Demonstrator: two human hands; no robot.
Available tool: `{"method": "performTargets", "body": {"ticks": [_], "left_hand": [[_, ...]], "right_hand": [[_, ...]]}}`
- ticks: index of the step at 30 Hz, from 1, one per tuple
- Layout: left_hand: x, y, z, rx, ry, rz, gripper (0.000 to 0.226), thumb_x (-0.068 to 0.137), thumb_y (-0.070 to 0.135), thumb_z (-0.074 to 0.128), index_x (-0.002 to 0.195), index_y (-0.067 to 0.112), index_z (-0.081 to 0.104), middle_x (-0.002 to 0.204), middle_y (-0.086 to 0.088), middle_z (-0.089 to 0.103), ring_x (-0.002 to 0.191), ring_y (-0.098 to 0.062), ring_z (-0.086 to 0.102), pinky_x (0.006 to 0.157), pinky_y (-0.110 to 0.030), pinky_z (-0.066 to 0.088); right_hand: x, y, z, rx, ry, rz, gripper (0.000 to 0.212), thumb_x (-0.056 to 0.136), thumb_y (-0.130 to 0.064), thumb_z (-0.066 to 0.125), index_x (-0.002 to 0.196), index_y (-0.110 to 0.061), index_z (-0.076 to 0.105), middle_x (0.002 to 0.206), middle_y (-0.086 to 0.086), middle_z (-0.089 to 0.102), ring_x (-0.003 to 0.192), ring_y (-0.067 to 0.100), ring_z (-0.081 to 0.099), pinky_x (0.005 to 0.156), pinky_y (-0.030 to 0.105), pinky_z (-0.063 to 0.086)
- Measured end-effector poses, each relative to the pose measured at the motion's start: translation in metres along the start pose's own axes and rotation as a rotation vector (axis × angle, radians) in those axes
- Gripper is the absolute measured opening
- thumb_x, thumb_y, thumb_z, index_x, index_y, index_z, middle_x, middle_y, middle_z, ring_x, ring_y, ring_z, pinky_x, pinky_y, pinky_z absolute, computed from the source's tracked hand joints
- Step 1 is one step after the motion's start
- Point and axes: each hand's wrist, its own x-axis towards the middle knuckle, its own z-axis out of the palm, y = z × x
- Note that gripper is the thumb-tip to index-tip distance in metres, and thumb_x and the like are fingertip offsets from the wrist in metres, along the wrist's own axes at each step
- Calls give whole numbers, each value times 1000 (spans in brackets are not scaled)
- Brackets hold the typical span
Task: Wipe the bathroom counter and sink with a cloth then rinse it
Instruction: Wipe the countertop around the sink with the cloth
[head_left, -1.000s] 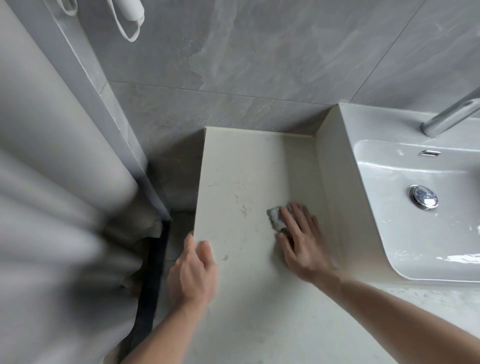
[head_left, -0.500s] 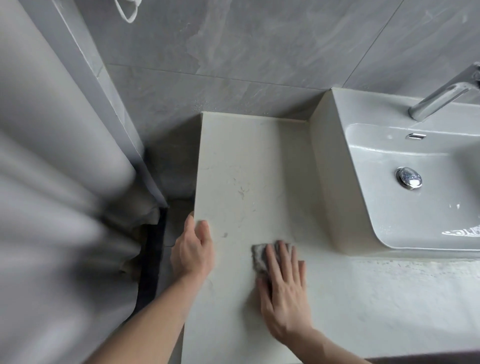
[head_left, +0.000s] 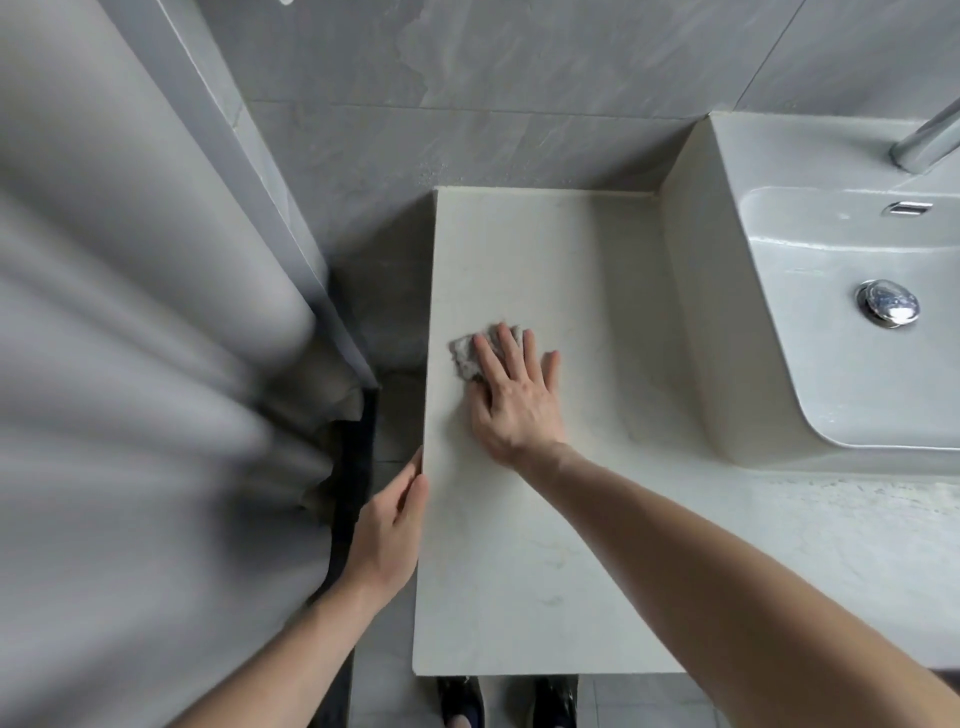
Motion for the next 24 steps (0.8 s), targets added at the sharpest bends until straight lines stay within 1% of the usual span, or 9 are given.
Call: {"method": "performTargets", "body": {"ticks": [2, 4, 6, 8, 12, 15, 18, 21, 24], "left_hand": [[-10, -2, 1, -12, -7, -12, 38, 106, 28, 45, 143, 29, 56, 134, 27, 60, 129, 10, 50, 111, -23, 41], [-18, -7, 0, 65, -4, -14, 40, 105, 35, 44, 144, 34, 54, 135, 28, 59, 129, 9, 51, 110, -25, 43], [-25, -15, -2, 202, 9, -13, 46, 102, 47, 41, 146, 37, 50, 140, 25, 57, 133, 2, 50, 112, -28, 41], [-30, -17, -4, 309, 17, -18, 53, 99, 51, 40, 147, 32, 49, 145, 15, 55, 136, -8, 50, 110, -25, 40], [-40, -4, -4, 450, -7, 26, 46, 104, 36, 46, 149, 27, 47, 148, 9, 53, 135, -15, 51, 97, -20, 38], [-44, 3, -5, 519, -45, 21, 49, 104, 31, 46, 153, 26, 41, 152, 6, 50, 137, -19, 48, 102, -27, 39], [-52, 9, -5, 648, -111, 33, 64, 102, 29, 49, 159, 21, 22, 163, 1, 31, 145, -21, 38, 112, -34, 36], [-67, 19, 0, 800, -186, 121, 84, 98, 27, 54, 161, 21, -1, 169, 2, 3, 148, -22, 31, 107, -37, 44], [-80, 27, 6, 873, -215, 147, 85, 96, 27, 58, 160, 20, 1, 168, 2, -14, 148, -24, 32, 101, -37, 48]], "right_hand": [[-16, 1, 2, 5, -5, -75, 61, 102, -43, 32, 161, -28, 24, 171, 3, 13, 158, 34, 4, 125, 57, 4], [-43, 5, 7, 37, -31, -161, 60, 104, -42, 34, 161, -29, 21, 171, 2, 12, 158, 31, 1, 126, 54, 6], [-78, 5, 11, 65, -58, -218, 60, 105, -42, 33, 162, -30, 18, 172, 1, 10, 159, 28, -2, 127, 52, 7], [-117, 4, 15, 90, -91, -258, 60, 107, -40, 32, 163, -30, 15, 172, 0, 7, 159, 25, -5, 127, 50, 7], [-188, 14, 14, 118, -130, -277, 60, 108, -36, 34, 163, -28, 14, 172, -3, 3, 159, 22, -5, 128, 46, 7], [-226, 35, 8, 91, -143, -242, 62, 107, -33, 36, 164, -28, 11, 172, -4, 0, 159, 21, -5, 128, 44, 7], [-256, 67, -4, 58, -137, -131, 64, 106, -33, 37, 163, -30, 9, 172, -5, -1, 159, 21, -6, 128, 44, 8], [-277, 112, -17, 42, -72, 100, 65, 105, -36, 37, 163, -32, 10, 172, -5, -1, 159, 21, -7, 128, 43, 7], [-283, 167, -33, 47, 12, 417, 64, 106, -35, 37, 163, -32, 9, 172, -2, -3, 159, 24, -5, 128, 47, 8]]}}
